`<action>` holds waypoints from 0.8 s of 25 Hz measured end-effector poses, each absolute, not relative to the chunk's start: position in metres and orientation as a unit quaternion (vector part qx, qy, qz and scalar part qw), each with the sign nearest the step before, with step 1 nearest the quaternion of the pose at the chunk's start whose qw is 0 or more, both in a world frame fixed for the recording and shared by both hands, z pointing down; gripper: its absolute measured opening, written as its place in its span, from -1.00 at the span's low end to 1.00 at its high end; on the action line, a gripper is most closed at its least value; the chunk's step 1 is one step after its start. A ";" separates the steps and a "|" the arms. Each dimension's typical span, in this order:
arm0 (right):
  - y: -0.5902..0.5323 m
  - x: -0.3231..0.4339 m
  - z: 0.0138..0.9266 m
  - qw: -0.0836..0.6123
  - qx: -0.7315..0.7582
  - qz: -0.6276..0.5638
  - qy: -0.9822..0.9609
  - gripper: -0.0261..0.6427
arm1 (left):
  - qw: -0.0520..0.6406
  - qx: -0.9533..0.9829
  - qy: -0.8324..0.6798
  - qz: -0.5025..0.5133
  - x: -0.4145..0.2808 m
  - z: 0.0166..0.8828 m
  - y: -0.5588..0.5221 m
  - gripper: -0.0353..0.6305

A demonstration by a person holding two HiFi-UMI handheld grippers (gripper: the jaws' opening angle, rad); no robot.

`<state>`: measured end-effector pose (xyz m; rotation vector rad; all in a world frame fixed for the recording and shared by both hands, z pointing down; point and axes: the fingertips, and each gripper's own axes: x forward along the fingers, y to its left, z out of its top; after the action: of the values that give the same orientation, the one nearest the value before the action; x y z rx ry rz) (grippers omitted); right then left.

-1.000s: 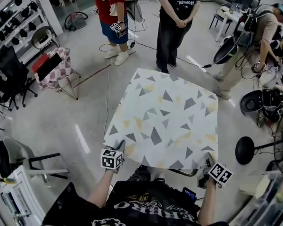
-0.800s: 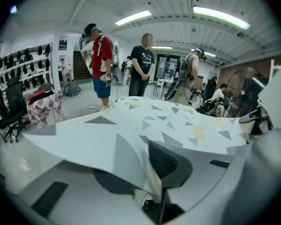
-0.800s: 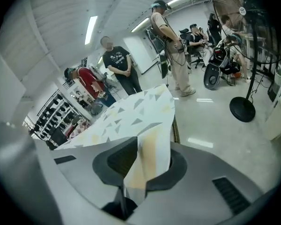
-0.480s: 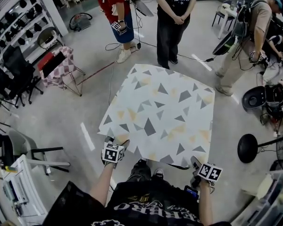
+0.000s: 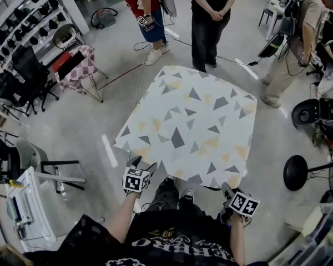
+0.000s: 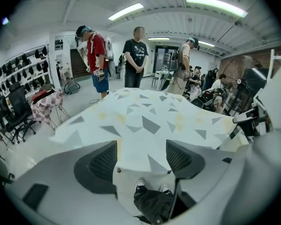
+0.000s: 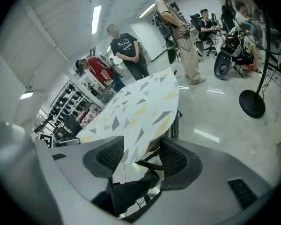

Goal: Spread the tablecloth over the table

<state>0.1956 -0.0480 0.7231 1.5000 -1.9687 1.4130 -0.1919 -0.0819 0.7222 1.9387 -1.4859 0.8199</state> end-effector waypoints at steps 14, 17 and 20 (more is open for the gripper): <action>-0.061 0.131 0.638 0.109 0.455 0.405 -0.785 -0.26 | 0.176 0.829 -0.477 0.231 -0.108 0.625 -0.093 -0.05; -0.060 0.105 0.614 0.101 0.439 0.375 -0.810 -0.27 | 0.158 0.854 -0.450 0.207 -0.098 0.601 -0.090 -0.11; -0.054 0.080 0.594 0.086 0.431 0.358 -0.824 -0.30 | 0.144 0.879 -0.416 0.185 -0.093 0.583 -0.077 -0.19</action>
<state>0.0795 -0.0538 0.5939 1.2859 -2.4549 1.0667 -0.0931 -0.0769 0.5831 2.5331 -1.1984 0.5337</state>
